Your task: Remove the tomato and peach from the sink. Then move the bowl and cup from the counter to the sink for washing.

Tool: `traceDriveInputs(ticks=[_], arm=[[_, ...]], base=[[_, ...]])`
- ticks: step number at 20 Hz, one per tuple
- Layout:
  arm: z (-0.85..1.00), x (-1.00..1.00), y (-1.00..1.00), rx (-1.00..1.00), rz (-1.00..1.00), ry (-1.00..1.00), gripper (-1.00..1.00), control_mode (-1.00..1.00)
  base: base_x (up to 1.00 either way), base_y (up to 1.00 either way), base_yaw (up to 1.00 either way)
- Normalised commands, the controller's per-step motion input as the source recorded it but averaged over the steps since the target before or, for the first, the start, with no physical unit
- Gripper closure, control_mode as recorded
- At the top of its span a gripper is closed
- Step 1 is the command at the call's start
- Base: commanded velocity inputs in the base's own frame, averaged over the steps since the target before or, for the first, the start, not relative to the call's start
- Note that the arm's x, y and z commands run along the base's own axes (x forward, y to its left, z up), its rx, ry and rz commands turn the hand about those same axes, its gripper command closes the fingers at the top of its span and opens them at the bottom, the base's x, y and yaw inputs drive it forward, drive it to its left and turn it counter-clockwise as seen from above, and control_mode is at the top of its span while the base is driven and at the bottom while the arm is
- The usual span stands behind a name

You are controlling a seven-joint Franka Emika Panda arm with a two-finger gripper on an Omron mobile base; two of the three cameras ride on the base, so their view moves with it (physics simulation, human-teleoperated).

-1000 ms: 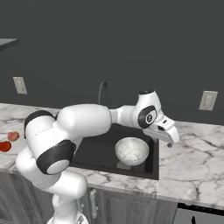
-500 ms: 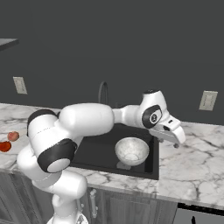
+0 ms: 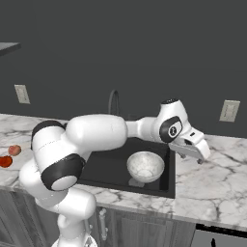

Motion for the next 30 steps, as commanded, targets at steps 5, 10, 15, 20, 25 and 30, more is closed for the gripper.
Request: traceDriveInputs(ticks=[5, 10, 15, 20, 25, 30], arm=[[0.02, -0.08, -0.14, -0.04, 0.00, 0.00, -1.00, -1.00], [0.01, -0.07, -0.12, -0.05, -0.01, 0.00, -1.00, -1.00], [0.02, -0.06, -0.11, -0.05, 0.00, 0.00, -1.00, -1.00], [0.03, -0.03, -0.14, -0.04, 0.00, 0.00, -1.00, -1.00], [0.02, -0.02, -0.13, -0.03, 0.00, 0.00, -1.00, -1.00], [0.03, -0.01, -0.11, -0.02, 0.09, 0.00, -1.00, -1.00]], base=[[0.00, 0.00, 0.00], [0.00, 0.00, 0.00], [0.00, 0.00, 0.00], [0.00, 0.00, 0.00], [0.00, 0.00, 0.00], [0.00, 0.00, 0.00]])
